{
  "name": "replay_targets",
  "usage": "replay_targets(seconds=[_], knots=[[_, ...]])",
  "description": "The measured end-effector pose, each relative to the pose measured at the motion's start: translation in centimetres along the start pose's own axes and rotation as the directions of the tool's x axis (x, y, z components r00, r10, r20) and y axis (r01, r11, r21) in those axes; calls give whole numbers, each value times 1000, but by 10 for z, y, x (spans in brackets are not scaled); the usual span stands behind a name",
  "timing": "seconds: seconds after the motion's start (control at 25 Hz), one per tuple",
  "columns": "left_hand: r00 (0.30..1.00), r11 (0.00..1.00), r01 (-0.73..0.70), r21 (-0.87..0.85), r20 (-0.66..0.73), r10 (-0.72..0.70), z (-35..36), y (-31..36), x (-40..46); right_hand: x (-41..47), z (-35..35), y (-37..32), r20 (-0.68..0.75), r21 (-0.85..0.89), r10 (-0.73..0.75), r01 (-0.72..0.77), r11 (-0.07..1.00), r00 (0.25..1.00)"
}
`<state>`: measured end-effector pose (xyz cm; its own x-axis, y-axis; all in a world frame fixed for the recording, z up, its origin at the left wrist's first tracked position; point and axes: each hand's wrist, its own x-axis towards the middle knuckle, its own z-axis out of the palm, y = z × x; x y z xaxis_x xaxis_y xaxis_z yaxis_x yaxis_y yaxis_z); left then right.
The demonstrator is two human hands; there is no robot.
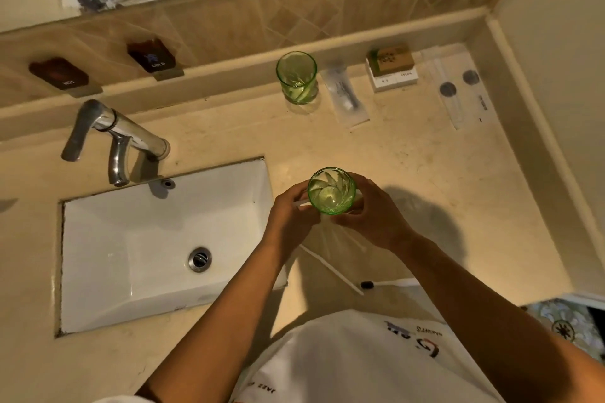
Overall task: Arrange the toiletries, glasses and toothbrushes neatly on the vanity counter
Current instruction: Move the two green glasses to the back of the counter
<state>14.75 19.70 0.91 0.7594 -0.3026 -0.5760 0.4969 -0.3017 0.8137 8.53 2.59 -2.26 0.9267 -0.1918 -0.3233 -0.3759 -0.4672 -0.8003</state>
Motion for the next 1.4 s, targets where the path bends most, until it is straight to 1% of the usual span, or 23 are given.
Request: replay_targets(seconds=[0.12, 0.24, 0.32, 0.36, 0.44, 0.52, 0.6, 0.72, 0.84, 0.92, 1.08, 1.24, 1.4], knots=[[994, 993, -15, -121, -107, 2, -34, 15, 16, 39, 16, -33, 1, 24, -65, 65, 998, 998], [977, 991, -54, -119, -210, 28, -71, 31, 41, 87, 34, -68, 12, 55, -147, 146, 988, 989], [970, 992, -75, -104, -237, 49, -93, 43, 60, 118, 45, -90, -17, 2, -190, 190, 982, 982], [970, 990, -84, -114, -238, 55, -102, 48, 70, 131, 49, -99, -39, -14, -182, 182, 983, 982], [972, 982, -114, -152, -220, 79, -115, 57, 87, 151, 59, -111, -86, 13, -133, 134, 991, 987], [974, 976, -138, -168, -203, 102, -122, 63, 101, 165, 68, -119, -115, 93, -87, 98, 991, 990], [969, 977, -151, -152, -218, 116, -126, 66, 117, 177, 75, -125, -126, 175, -64, 85, 981, 990], [963, 981, -115, -155, -259, 72, -128, 64, 136, 191, 78, -126, -150, 210, -78, 109, 972, 986], [962, 987, -89, -134, -267, 51, -128, 66, 150, 196, 78, -127, -151, 255, -20, 58, 965, 988], [961, 990, -65, -122, -273, 30, -129, 69, 159, 201, 79, -129, -149, 257, 9, 30, 966, 989], [962, 992, -66, -108, -271, 34, -129, 72, 163, 209, 80, -132, -165, 226, 12, 26, 974, 986], [963, 983, -84, -164, -266, 38, -130, 79, 166, 213, 85, -132, -204, 223, 16, 30, 974, 979], [969, 968, -75, -239, -249, 14, -129, 86, 166, 219, 85, -133, -212, 192, 24, 18, 981, 977]])
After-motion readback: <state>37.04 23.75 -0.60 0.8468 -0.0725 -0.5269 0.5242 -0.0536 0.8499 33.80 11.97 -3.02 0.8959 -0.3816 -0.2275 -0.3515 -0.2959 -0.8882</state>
